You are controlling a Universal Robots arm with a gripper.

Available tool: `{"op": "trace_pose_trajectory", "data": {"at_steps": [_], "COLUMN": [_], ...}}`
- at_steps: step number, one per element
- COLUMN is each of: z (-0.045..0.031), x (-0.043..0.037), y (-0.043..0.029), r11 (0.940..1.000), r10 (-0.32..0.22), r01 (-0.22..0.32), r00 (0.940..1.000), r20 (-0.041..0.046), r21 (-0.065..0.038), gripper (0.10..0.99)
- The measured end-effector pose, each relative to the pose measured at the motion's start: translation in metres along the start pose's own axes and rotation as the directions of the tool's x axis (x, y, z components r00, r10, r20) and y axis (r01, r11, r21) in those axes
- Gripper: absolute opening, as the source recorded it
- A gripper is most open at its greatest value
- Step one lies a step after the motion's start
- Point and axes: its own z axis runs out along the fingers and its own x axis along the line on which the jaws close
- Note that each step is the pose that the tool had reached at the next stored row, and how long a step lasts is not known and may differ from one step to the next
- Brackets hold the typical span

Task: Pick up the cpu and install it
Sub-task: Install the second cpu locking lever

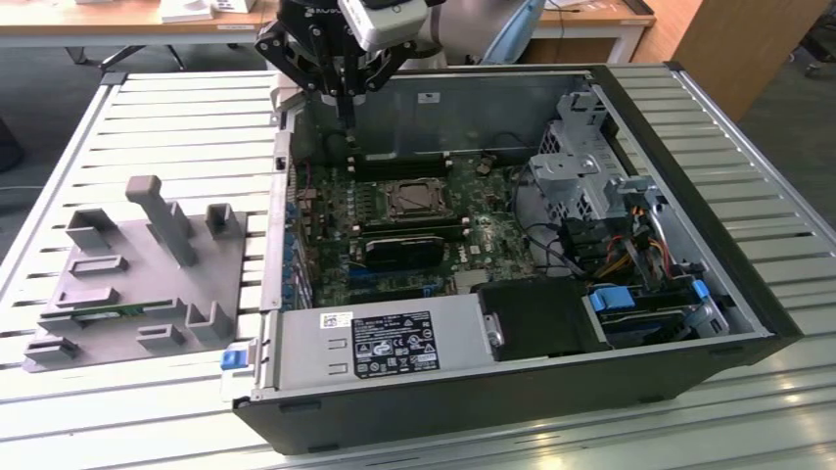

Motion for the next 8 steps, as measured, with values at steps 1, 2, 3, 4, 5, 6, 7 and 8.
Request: {"op": "trace_pose_trajectory", "data": {"at_steps": [1, 2, 3, 4, 5, 6, 7, 8], "z": [0.0000, 0.0000, 0.0000, 0.0000, 0.0000, 0.0000, 0.0000, 0.0000], "x": [0.0000, 0.0000, 0.0000, 0.0000, 0.0000, 0.0000, 0.0000, 0.0000], "y": [0.0000, 0.0000, 0.0000, 0.0000, 0.0000, 0.0000, 0.0000, 0.0000], "r11": [1.0000, 1.0000, 1.0000, 1.0000, 1.0000, 1.0000, 1.0000, 1.0000], "r10": [0.000, 0.000, 0.000, 0.000, 0.000, 0.000, 0.000, 0.000], "r01": [0.000, 0.000, 0.000, 0.000, 0.000, 0.000, 0.000, 0.000], "r00": [1.0000, 1.0000, 1.0000, 1.0000, 1.0000, 1.0000, 1.0000, 1.0000], "r20": [0.0000, 0.0000, 0.0000, 0.0000, 0.0000, 0.0000, 0.0001, 0.0001], "r21": [0.000, 0.000, 0.000, 0.000, 0.000, 0.000, 0.000, 0.000], "gripper": [0.106, 0.106, 0.106, 0.106, 0.106, 0.106, 0.106, 0.106]}}
